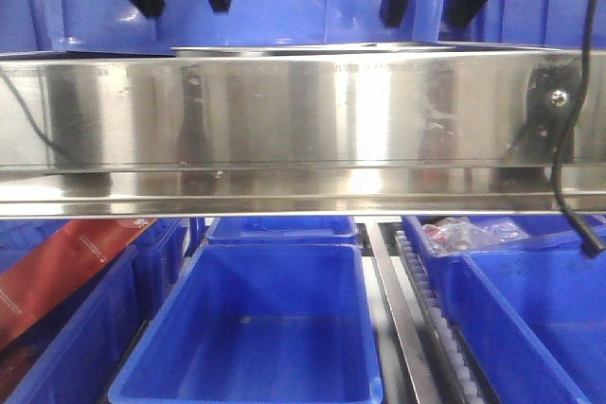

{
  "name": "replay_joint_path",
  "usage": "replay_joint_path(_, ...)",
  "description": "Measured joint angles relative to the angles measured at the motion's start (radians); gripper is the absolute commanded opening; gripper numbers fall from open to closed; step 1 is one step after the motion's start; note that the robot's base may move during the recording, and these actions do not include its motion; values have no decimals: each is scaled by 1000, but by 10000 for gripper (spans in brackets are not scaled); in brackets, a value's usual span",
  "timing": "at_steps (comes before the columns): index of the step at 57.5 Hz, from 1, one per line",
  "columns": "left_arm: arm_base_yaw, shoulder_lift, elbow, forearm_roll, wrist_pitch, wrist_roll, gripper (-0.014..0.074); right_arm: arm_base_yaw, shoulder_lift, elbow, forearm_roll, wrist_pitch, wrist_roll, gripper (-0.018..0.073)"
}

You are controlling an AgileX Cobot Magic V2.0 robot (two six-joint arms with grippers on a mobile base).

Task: Stack silver trays without gaps
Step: 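Close both grippers on opposite edges of the silver tray, then lift the held tray off the shelf and pull it toward the robot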

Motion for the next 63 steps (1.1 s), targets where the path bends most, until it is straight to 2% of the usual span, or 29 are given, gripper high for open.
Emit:
replay_joint_path(7, 0, 27, 0, 0, 0, 0, 358, 0, 22, 0, -20, -3, 30, 297)
replay_joint_path(50, 0, 101, 0, 0, -12, -2, 347, 0, 71, 0, -30, -46, 41, 297)
replay_joint_path(56, 0, 103, 0, 0, -14, -2, 267, 0, 75, 0, -30, -47, 41, 260)
replay_joint_path(63, 0, 103, 0, 3, -19, -2, 15, 0, 79, 0, -36, -47, 41, 60)
